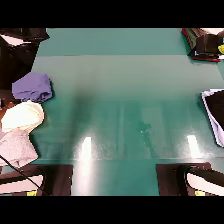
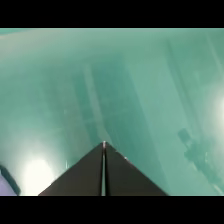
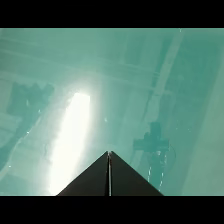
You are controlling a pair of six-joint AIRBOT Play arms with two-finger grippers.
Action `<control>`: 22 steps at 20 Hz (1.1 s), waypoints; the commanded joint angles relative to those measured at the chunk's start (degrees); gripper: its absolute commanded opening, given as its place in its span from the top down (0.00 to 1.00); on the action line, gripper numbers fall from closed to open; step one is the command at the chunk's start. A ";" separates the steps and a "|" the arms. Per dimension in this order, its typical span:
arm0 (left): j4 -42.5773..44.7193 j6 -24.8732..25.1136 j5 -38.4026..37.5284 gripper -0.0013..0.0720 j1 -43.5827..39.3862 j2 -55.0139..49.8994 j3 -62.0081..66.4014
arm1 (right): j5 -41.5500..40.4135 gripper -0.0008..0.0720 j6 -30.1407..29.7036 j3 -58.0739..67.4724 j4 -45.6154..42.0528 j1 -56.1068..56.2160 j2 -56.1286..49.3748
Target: Fold the shirts.
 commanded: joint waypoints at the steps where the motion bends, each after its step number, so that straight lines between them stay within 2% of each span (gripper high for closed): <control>1: 5.22 1.05 1.14 0.76 0.02 -1.01 -1.16 | -0.20 0.96 0.00 0.07 0.02 0.07 0.00; 2: 10.34 -0.66 0.20 0.36 0.04 -1.55 -3.50 | -0.17 0.96 0.00 0.07 0.02 0.07 0.00; 3: 15.50 -3.26 -0.02 0.20 0.22 -2.16 -6.88 | -0.20 0.96 -0.02 0.07 0.00 0.07 0.00; 5: 26.34 -5.51 2.08 0.20 1.03 -3.13 -16.09 | -0.15 0.96 -0.02 0.07 0.02 0.07 0.00; 7: 32.17 -8.57 7.15 0.20 3.02 -4.00 -24.94 | -0.11 0.96 -0.02 0.07 -0.02 0.07 0.00; 10: 31.56 -13.07 16.00 0.20 7.89 -5.42 -34.25 | -0.09 0.96 0.00 0.07 0.02 0.11 0.00; 18: 31.43 -13.07 24.44 0.20 12.22 -13.62 -36.04 | 1.77 0.96 0.00 0.04 0.04 0.11 0.00; 19: 31.43 -13.07 24.41 0.28 12.22 -14.16 -36.04 | 2.10 0.96 0.00 0.04 0.07 0.11 0.00; 20: 31.41 -13.07 24.44 0.50 12.20 -14.38 -36.04 | 2.21 0.96 0.00 0.04 0.07 0.11 0.00; 21: 31.39 -13.07 24.50 0.75 12.22 -14.36 -36.02 | 2.16 0.96 0.00 0.04 0.07 0.11 0.00; 22: 31.34 -13.07 24.15 0.94 12.20 -14.36 -35.58 | 2.01 0.96 0.00 0.04 0.04 0.11 -0.02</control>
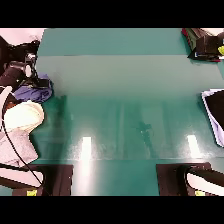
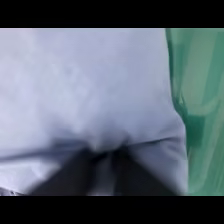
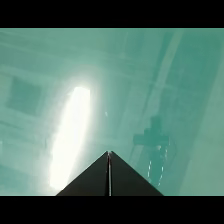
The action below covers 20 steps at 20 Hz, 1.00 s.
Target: Fold the shirts.
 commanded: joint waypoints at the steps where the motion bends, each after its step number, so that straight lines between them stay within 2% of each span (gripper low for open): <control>1: -0.07 -0.28 -0.11 0.95 0.26 -0.85 0.72 | 0.20 0.96 0.02 0.04 0.00 0.04 -0.02; 4: -3.08 1.49 -6.88 0.95 0.22 -0.20 7.37 | -0.09 0.96 0.02 0.04 0.02 0.04 0.00; 8: -16.96 11.08 -8.04 0.95 0.22 7.89 19.41 | -3.28 0.96 0.02 0.07 0.04 0.04 0.00; 11: -33.22 18.97 -9.94 0.95 0.22 15.54 26.84 | -7.19 0.96 0.02 0.07 0.11 0.04 0.02; 16: -63.73 29.75 -18.95 0.95 -0.79 24.22 30.27 | -13.53 0.96 0.02 2.25 0.07 -0.02 0.00; 18: -65.96 31.39 -21.84 0.95 -5.31 24.68 30.21 | -16.11 0.96 0.02 5.22 0.00 -0.11 0.00; 20: -62.95 31.43 -22.95 0.95 -11.65 23.89 29.20 | -17.55 0.96 0.02 8.24 0.02 -0.09 0.02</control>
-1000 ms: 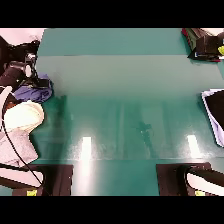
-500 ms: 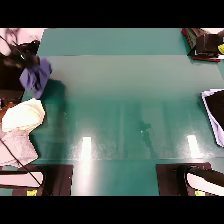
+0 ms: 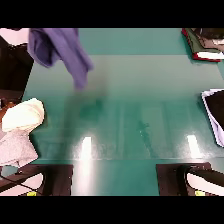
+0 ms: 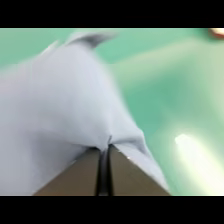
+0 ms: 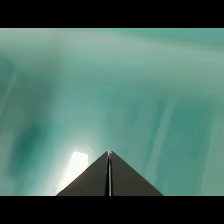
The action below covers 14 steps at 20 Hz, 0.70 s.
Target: Fold the shirts.
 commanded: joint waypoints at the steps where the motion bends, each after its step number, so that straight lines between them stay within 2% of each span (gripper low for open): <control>1: -3.82 3.63 -3.61 0.95 -8.70 0.02 -1.14 | -3.72 0.96 0.02 4.00 -0.04 -0.07 0.04; 4: 0.20 3.82 -3.56 0.95 -16.09 -4.31 -6.05 | -4.85 0.96 0.02 -0.17 -0.04 -0.07 2.56; 7: 2.89 3.80 -3.13 0.94 -19.50 -10.43 -11.41 | -5.51 0.96 0.00 -5.86 -0.20 -0.13 5.35; 8: 4.39 3.21 -3.54 0.65 -19.43 -12.26 -11.93 | -5.77 0.96 0.00 -7.28 -0.22 -0.13 6.14; 9: 6.93 0.66 -4.20 0.18 -18.69 -13.60 -11.93 | -5.84 0.96 0.02 -8.22 -0.13 -0.46 6.71; 10: 9.40 -2.56 -5.11 0.09 -17.29 -14.01 -11.93 | -5.84 0.96 0.02 -8.87 0.00 -0.98 7.10; 14: 10.99 -4.46 -10.58 0.09 -8.48 -13.68 -13.99 | -4.79 0.96 0.04 -9.14 0.50 -4.15 7.28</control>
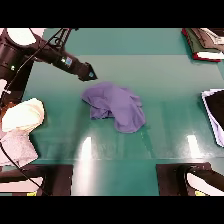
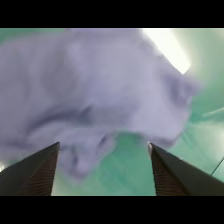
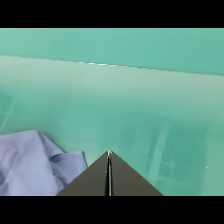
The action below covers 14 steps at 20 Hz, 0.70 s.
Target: Fold the shirts.
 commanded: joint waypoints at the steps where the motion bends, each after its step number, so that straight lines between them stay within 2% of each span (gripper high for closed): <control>1: 2.36 -3.10 -3.32 0.09 5.99 -0.76 -4.20 | 0.81 0.96 0.04 -0.87 0.52 -2.05 0.52; 4: 0.07 -3.04 1.40 0.09 7.82 -0.76 -16.44 | 0.87 0.96 0.04 -0.87 0.52 -1.97 0.50; 9: -14.01 0.59 16.04 0.09 7.69 -0.79 -36.96 | 0.74 0.96 0.04 -0.92 0.46 -1.57 0.46; 11: -17.86 2.89 18.93 0.09 7.58 -0.79 -41.70 | 0.74 0.96 0.04 -0.92 0.46 -1.57 0.46; 14: -17.94 3.19 21.73 0.09 5.97 -0.98 -44.17 | 0.74 0.96 0.04 -0.92 0.46 -1.60 0.46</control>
